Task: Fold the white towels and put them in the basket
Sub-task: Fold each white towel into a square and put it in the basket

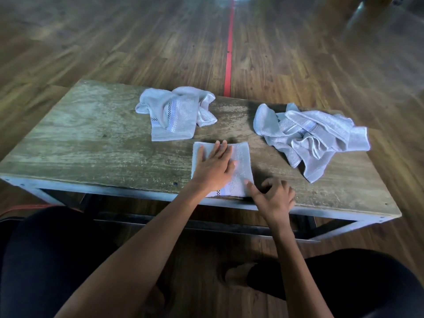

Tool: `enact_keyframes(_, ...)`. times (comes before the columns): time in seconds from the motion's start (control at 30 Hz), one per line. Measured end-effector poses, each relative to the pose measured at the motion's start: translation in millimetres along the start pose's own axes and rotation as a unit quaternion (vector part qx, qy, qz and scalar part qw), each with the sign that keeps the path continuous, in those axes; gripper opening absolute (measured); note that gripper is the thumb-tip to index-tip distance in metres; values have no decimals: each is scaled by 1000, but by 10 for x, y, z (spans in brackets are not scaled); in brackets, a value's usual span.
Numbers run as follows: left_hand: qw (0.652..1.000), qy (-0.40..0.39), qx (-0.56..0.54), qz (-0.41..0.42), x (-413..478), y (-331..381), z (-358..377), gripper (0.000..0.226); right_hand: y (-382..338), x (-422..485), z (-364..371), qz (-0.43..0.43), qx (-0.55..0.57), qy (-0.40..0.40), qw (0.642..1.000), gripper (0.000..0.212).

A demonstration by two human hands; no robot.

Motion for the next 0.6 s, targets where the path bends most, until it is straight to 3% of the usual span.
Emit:
enact_keyframes(0.07,999,51,-8,-14,-78,-19,-67,55,-146,-3,5,-55,12,38,998,35)
enact_keyframes(0.13,996,81,19,-44,-192,-40,-87,56,-363,-38,63,-161,-29,66,984,38)
enact_keyframes(0.2,996,68,34,-52,-305,-80,-34,58,-530,-40,210,-256,-115,40,959,47)
enact_keyframes(0.27,997,39,46,-41,-410,-137,49,64,-555,24,355,-290,-215,4,932,58)
enact_keyframes(0.4,995,63,41,-69,-565,-312,101,64,-466,165,483,-212,-274,-56,936,60)
enact_keyframes(0.6,987,57,-28,-149,-556,-316,45,62,-375,231,454,-98,-181,-70,976,66)
Point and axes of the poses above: each hand's wrist, its own x-axis towards the middle knuckle, its own z-axis out of the palm, y = z × x, the point moved 4 cm from there along x, towards the middle knuckle, and after that the axes turned 15 degrees about z, right-handed, at the moved point
